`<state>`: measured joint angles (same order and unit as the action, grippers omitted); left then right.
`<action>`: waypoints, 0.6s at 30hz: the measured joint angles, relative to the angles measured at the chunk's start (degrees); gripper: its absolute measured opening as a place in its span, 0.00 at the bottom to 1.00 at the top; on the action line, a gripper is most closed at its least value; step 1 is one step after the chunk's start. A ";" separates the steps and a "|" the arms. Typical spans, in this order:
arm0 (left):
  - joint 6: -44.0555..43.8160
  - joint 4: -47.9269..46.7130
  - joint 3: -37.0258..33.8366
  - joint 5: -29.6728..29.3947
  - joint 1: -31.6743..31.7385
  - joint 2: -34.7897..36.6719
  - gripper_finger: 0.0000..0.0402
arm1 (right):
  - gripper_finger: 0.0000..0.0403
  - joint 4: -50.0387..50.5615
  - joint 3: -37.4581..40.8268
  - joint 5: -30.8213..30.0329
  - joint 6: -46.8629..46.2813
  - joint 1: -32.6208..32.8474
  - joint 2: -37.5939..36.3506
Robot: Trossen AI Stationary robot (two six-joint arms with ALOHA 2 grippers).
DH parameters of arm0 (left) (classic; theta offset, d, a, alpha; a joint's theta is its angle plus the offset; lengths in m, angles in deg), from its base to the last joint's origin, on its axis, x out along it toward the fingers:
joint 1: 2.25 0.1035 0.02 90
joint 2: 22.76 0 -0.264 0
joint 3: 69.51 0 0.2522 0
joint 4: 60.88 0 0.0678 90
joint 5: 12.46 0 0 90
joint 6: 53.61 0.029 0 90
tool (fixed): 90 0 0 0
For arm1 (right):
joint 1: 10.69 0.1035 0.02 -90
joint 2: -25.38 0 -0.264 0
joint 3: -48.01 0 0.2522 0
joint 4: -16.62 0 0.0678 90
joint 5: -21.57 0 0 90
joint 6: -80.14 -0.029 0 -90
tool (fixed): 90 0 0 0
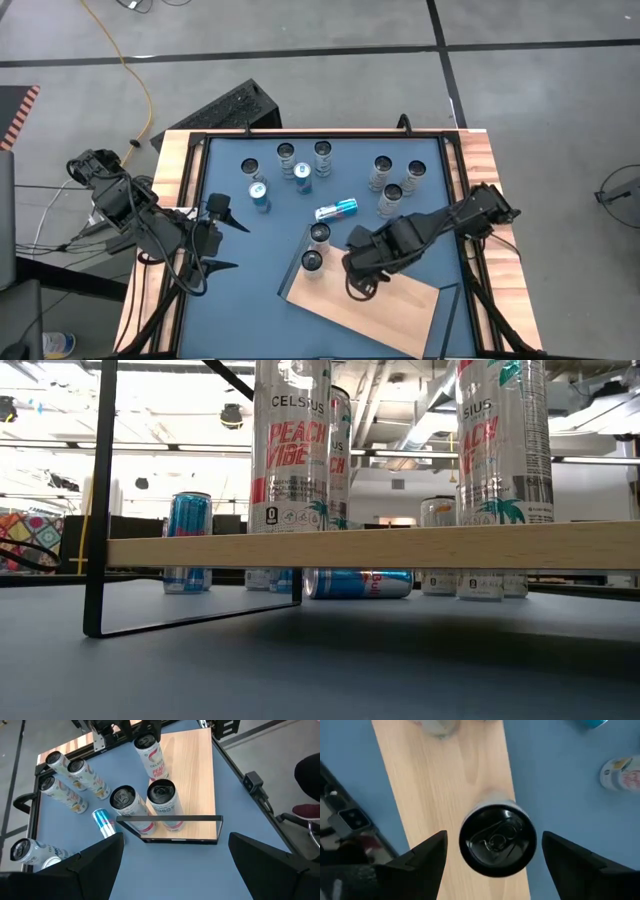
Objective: Place canned beverage on shelf
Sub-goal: Put the white pink soda can aligned with the other white pink soda cans on the shelf
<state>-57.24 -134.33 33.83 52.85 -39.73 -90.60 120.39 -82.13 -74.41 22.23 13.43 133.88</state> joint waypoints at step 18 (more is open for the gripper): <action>-0.46 0.01 -0.01 -0.04 0.00 0.00 0.87 | 0.76 -0.03 0.06 1.67 1.36 -0.92 -0.43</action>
<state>-57.70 -134.32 33.81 52.82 -39.73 -90.60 120.37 -82.06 -72.74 23.58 12.51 133.45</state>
